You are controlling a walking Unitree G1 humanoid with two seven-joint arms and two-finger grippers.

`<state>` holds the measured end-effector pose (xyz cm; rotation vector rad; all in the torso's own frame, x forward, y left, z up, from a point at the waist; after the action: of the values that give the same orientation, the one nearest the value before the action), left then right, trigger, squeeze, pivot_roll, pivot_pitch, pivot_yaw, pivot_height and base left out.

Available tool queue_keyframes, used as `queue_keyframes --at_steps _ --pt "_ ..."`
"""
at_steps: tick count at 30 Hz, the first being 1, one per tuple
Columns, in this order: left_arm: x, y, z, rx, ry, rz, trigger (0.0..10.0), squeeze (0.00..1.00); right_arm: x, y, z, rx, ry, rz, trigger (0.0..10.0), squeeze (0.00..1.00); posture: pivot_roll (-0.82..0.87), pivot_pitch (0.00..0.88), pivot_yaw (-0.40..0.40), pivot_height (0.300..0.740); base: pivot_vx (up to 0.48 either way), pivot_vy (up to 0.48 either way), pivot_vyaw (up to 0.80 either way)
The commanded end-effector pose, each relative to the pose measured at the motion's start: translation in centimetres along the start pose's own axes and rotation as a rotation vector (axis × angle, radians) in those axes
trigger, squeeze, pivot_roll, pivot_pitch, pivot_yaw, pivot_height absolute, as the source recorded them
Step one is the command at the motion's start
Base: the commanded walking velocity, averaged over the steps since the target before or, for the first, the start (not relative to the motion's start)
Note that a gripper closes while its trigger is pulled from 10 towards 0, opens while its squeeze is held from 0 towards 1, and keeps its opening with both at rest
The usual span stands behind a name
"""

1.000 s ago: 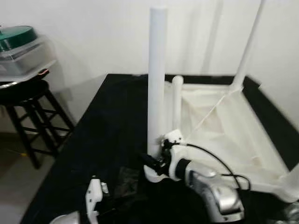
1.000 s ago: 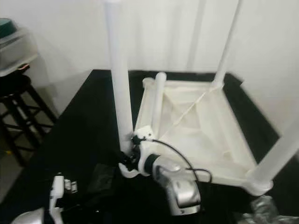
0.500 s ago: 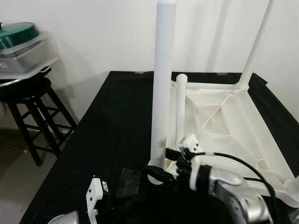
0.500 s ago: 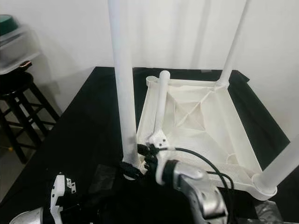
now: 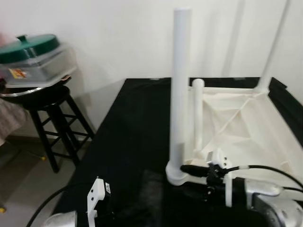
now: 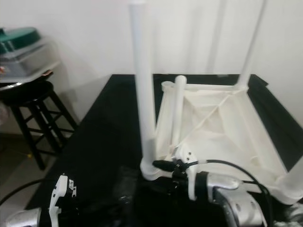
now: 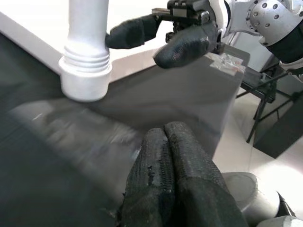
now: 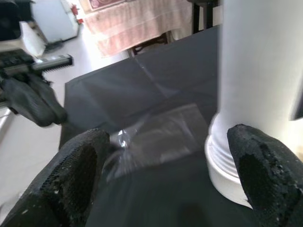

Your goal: Building children table

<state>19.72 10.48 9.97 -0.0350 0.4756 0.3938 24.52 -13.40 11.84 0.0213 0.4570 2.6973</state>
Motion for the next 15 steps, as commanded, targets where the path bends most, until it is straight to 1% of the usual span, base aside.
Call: queue_keyframes --at_steps 1,2,4,6,7,8,9,12,15 --pt "0.4 0.4 0.7 0.005 -0.035 0.016 10.0 0.00 0.1 0.2 0.2 -0.003 0.031 0.014 10.0 0.00 -0.07 0.000 0.041 0.740 0.000 0.480 0.00" --pt "0.4 0.4 0.7 0.005 -0.035 0.016 10.0 0.00 0.1 0.2 0.2 -0.003 0.031 0.014 10.0 0.00 -0.07 0.000 0.041 0.740 0.000 0.480 0.00" --pt "0.5 0.5 0.8 0.001 -0.034 0.024 10.0 0.00 0.1 0.4 0.1 0.005 0.039 0.010 10.0 0.00 -0.07 0.000 0.041 0.740 0.000 0.247 0.00" --pt "1.0 0.5 1.2 -0.013 -0.045 0.049 10.0 0.00 0.9 1.0 -0.1 0.014 0.038 0.041 10.0 0.00 -0.07 0.000 0.043 0.740 0.000 0.000 0.00" --pt "1.0 0.5 1.2 -0.013 -0.045 0.049 10.0 0.00 0.9 1.0 -0.1 0.014 0.038 0.041 10.0 0.00 -0.07 0.000 0.043 0.740 0.000 0.000 0.00" --pt "1.2 0.5 1.3 -0.019 -0.046 0.060 10.0 0.00 1.3 1.2 -0.1 0.012 0.030 0.061 10.0 0.00 -0.07 0.000 0.043 0.740 0.000 0.000 0.00" --pt "1.4 0.5 1.6 -0.032 -0.049 0.065 10.0 0.00 1.7 1.4 -0.2 0.016 0.027 0.082 10.0 0.00 -0.08 0.000 0.045 0.740 0.000 0.000 -0.41" --pt "1.5 0.5 1.7 -0.041 -0.049 0.068 10.0 0.00 2.0 1.5 -0.3 0.017 0.024 0.097 10.0 0.00 -0.08 0.000 0.045 0.740 0.000 0.000 -0.51" --pt "1.6 0.2 2.0 -0.064 -0.059 0.064 10.0 0.00 2.6 1.6 -0.3 0.010 0.003 0.141 10.0 0.00 -0.09 0.000 0.046 0.740 0.000 0.000 -0.80"
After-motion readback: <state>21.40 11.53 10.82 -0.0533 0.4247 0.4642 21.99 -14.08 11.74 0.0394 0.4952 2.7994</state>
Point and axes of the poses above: a point about 5 cm out from each wrist's last joint towards the gripper, its own y axis pointing back from the gripper into the wrist, its own z axis along the axis of the wrist's last joint, x = y × z, the point moved 5 cm from there along -y, pointing out of the wrist towards the gripper, and after that the axes turned 14 degrees about y, right-handed, at the moved point
